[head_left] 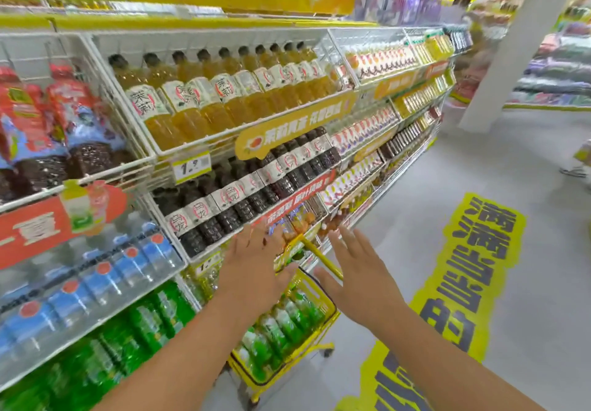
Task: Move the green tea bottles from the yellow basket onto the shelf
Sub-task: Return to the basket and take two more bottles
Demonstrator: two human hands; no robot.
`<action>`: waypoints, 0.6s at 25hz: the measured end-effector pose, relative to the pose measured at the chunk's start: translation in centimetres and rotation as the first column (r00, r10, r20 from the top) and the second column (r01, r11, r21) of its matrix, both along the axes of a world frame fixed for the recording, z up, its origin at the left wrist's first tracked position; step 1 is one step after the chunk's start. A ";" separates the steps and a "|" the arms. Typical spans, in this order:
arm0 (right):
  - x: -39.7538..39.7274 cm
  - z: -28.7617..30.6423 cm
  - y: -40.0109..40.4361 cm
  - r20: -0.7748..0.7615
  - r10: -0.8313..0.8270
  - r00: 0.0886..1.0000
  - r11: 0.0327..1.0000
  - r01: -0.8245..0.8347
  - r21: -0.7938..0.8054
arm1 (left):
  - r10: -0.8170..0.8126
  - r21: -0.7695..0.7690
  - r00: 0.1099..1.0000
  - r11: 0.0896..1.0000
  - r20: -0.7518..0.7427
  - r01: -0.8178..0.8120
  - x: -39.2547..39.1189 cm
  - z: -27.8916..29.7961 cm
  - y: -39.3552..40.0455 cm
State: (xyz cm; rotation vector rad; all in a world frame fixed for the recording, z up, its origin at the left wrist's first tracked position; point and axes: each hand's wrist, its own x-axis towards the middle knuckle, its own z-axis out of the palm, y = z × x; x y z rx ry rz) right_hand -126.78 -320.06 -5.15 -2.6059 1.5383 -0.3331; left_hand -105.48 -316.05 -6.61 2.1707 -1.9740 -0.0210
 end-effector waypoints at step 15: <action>3.7 -14.8 -27.3 -0.188 0.532 0.826 0.844 -0.498 0.200 | 0.606 0.191 0.794 0.784 -0.035 -0.590 -2.5 -12.8 -16.3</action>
